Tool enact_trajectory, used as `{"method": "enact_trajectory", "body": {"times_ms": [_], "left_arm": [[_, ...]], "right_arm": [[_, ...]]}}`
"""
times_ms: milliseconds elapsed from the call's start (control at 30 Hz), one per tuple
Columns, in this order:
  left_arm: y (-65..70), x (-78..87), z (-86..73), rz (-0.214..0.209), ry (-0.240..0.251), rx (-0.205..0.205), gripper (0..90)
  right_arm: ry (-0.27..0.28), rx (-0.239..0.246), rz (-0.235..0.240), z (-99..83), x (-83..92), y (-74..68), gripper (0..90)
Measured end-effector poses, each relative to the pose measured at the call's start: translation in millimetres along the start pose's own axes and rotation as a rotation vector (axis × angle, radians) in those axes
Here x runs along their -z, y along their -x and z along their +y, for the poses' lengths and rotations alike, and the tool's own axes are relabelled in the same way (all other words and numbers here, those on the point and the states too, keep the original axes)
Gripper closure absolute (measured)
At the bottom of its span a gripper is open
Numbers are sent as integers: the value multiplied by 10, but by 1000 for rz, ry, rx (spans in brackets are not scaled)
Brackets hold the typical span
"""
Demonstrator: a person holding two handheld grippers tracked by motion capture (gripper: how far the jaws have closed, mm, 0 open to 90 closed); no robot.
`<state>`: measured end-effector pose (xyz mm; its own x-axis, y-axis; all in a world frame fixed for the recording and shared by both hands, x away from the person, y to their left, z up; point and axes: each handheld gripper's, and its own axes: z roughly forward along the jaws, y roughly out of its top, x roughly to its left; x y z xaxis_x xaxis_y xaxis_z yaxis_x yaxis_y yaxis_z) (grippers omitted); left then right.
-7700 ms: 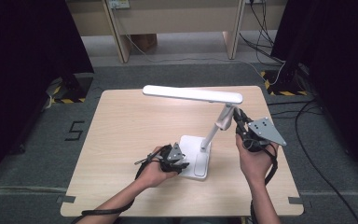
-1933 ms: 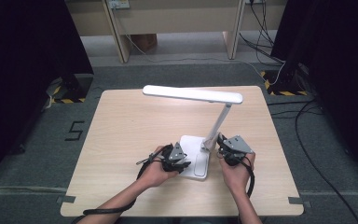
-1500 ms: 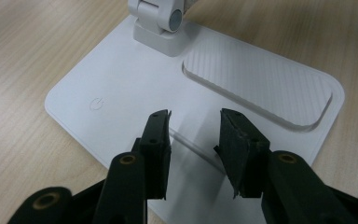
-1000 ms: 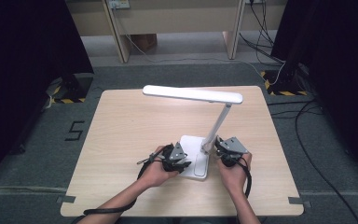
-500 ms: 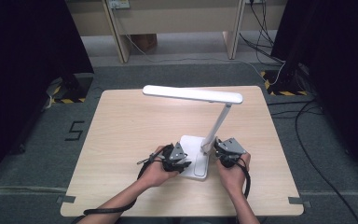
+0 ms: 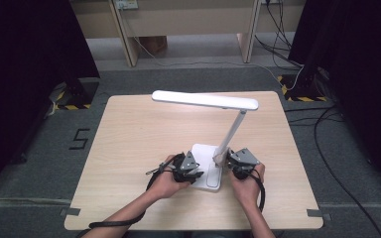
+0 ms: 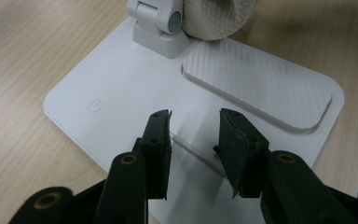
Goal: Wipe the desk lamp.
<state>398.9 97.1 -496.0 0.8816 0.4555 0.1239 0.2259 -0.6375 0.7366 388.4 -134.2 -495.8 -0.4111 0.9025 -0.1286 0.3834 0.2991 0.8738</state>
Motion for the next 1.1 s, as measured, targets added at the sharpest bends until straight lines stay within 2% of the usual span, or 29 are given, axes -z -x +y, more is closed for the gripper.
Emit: {"method": "enact_trajectory", "body": {"times_ms": [467,633,900,1100], "left_arm": [[2,-3,8,1,-2,3,624],[-15,3,28,-2,-7,10,576],[-52,119,130,-4,50,47,516],[-63,246,215,16,79,40,482]], "right_arm": [[5,-15,3,-19,24,19,818],[12,-17,9,-14,66,45,818],[18,-19,11,4,180,71,817],[37,-23,17,21,267,92,817]]}}
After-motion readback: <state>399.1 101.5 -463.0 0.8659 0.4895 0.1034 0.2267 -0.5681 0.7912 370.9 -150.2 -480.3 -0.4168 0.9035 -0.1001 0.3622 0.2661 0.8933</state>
